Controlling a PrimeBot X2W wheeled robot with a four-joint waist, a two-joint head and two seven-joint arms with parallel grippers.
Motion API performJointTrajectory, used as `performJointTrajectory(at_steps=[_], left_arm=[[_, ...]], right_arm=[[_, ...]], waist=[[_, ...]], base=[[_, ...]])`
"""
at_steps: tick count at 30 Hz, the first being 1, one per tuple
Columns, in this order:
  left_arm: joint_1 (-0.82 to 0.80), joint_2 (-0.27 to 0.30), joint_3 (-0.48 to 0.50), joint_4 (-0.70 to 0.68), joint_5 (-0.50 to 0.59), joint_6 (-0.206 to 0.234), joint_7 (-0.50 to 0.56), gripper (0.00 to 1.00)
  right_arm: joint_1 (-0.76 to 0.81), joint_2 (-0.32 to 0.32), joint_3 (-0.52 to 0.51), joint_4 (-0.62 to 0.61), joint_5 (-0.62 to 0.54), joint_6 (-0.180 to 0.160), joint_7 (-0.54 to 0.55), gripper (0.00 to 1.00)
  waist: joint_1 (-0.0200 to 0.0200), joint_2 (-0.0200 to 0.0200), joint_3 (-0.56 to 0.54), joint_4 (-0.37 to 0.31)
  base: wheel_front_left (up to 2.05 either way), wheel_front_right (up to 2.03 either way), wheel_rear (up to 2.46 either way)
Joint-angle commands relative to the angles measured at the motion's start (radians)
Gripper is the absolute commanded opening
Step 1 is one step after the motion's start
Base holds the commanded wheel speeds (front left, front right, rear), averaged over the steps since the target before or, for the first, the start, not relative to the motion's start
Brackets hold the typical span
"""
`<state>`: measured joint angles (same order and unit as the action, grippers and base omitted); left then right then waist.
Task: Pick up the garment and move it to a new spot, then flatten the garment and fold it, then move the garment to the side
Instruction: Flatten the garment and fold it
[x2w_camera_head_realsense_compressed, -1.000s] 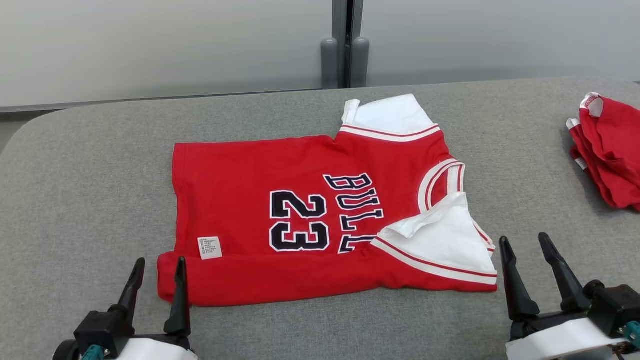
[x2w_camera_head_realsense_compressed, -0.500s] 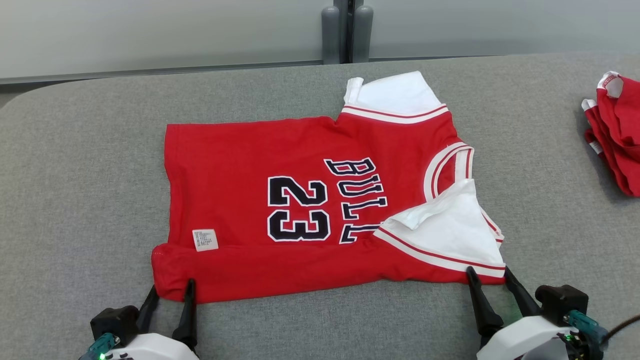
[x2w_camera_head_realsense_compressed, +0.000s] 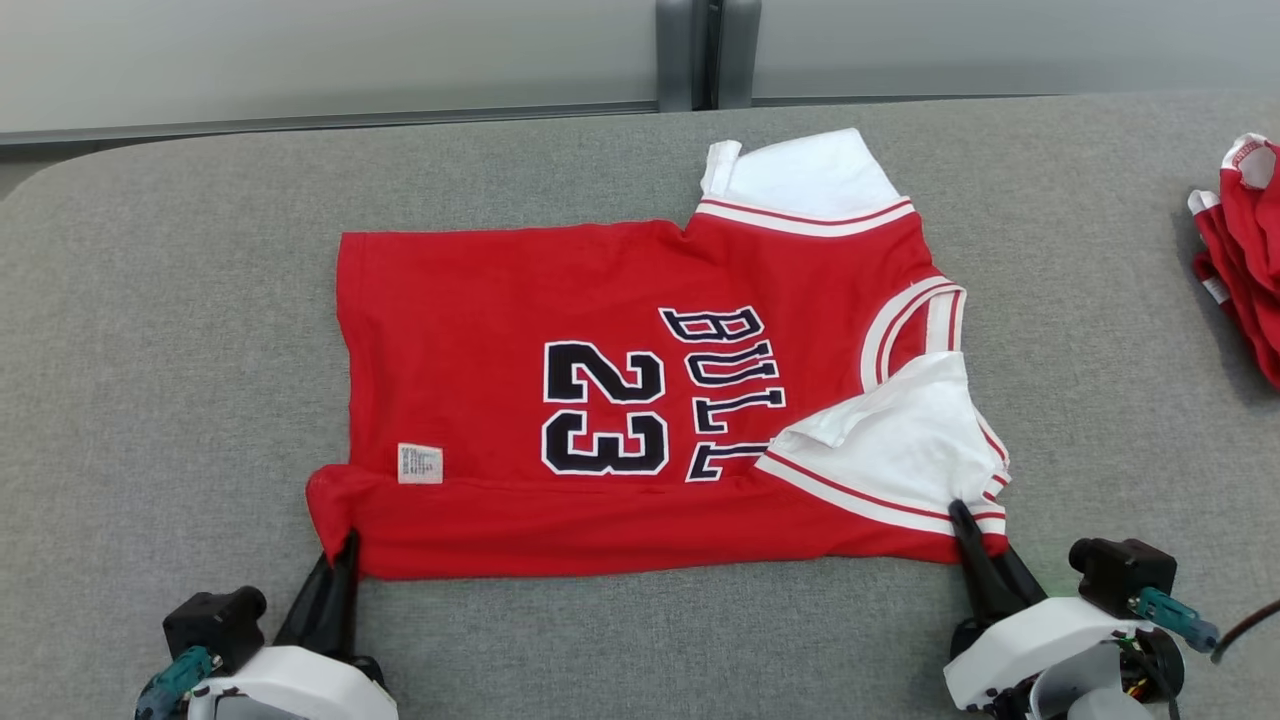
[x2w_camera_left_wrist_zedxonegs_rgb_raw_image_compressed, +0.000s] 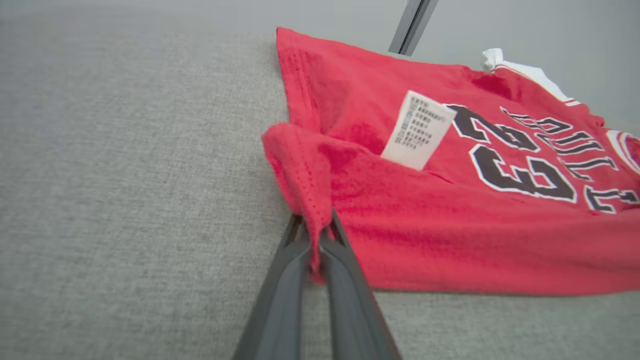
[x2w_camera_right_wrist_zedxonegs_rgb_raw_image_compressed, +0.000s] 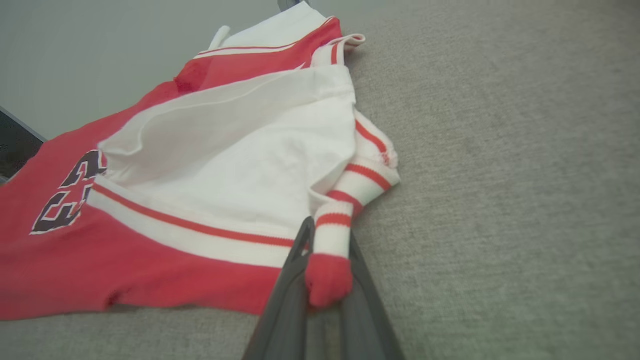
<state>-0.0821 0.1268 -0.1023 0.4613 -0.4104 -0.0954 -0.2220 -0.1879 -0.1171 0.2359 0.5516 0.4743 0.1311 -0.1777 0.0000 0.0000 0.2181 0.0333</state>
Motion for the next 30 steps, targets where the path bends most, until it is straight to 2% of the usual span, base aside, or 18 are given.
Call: performJointTrajectory(at_steps=[1,7,13,21,22,23,24,27,30], left_arm=[[0.001,0.013,0.004,-0.015,0.007,0.002,-0.007,0.0],[0.058,0.05,-0.003,-0.137,-0.006,0.001,0.064,0.0],[0.163,0.074,-0.001,-0.255,-0.036,0.037,0.208,0.0],[0.278,0.074,0.0,-0.344,-0.072,0.075,0.315,0.0],[0.283,0.073,0.001,-0.348,-0.073,0.081,0.321,0.07],[0.288,0.065,-0.001,-0.347,-0.085,0.083,0.334,0.47],[0.291,0.063,-0.006,-0.349,-0.085,0.084,0.341,1.0],[0.283,0.05,0.005,-0.365,-0.077,0.111,0.319,1.0],[0.273,0.029,0.023,-0.405,-0.053,0.15,0.243,1.0]], right_arm=[[0.01,-0.006,0.0,-0.007,0.008,-0.001,-0.007,0.0],[0.1,-0.023,-0.017,-0.112,0.019,-0.001,-0.009,0.0],[0.241,-0.016,-0.078,-0.225,-0.006,-0.001,0.038,0.0],[0.387,0.023,-0.137,-0.339,-0.039,-0.001,0.127,0.01],[0.395,0.028,-0.143,-0.345,-0.043,-0.001,0.141,0.38],[0.4,0.031,-0.148,-0.349,-0.046,-0.001,0.153,1.0],[0.398,0.034,-0.151,-0.357,-0.052,-0.001,0.158,1.0],[0.377,0.037,-0.166,-0.393,-0.085,0.0,0.146,1.0],[0.353,0.03,-0.186,-0.445,-0.128,0.0,0.122,1.0]], waist=[[0.0,0.0,-0.002,0.004],[0.0,0.0,-0.027,0.015],[0.0,0.0,-0.061,0.008],[0.0,0.0,-0.104,0.004],[0.0,0.0,-0.107,0.004],[0.0,0.0,-0.109,0.004],[0.0,0.0,-0.111,0.004],[0.0,0.0,-0.12,0.004],[0.0,0.0,-0.129,0.0]], base=[[0.0,0.0,0.0],[0.0,0.0,0.0],[0.0,0.0,0.0],[0.0,0.0,0.0],[0.0,0.0,0.0],[0.0,0.0,0.0],[0.0,0.0,0.0],[0.0,0.0,0.0],[0.0,0.0,0.0]])
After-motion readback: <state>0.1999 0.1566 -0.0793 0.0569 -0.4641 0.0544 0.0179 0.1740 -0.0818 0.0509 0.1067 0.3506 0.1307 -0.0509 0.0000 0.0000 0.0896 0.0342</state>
